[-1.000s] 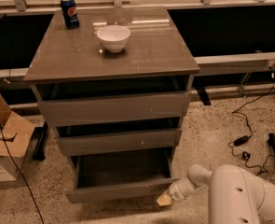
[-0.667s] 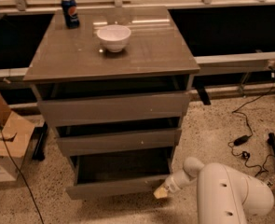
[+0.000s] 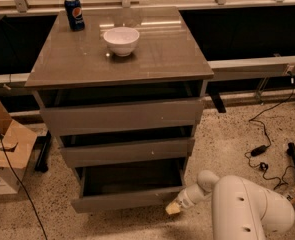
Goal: Close bottom drawer
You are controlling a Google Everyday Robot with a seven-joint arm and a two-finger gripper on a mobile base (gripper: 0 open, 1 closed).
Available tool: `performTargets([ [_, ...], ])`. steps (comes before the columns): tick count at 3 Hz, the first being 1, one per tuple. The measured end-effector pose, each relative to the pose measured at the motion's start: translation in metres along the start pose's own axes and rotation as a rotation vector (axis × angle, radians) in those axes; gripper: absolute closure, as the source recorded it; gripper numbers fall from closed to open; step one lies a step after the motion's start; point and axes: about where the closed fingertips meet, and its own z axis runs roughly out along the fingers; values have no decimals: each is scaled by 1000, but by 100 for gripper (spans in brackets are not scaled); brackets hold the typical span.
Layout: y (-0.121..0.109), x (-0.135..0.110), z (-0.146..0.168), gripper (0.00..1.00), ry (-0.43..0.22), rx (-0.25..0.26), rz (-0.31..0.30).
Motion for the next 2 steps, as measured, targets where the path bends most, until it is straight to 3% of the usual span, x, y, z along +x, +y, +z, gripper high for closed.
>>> performTargets([
  [1,-2,-3,4,100,-57,55,5],
  [2,-21,-24,4,100,-128,138,-23],
])
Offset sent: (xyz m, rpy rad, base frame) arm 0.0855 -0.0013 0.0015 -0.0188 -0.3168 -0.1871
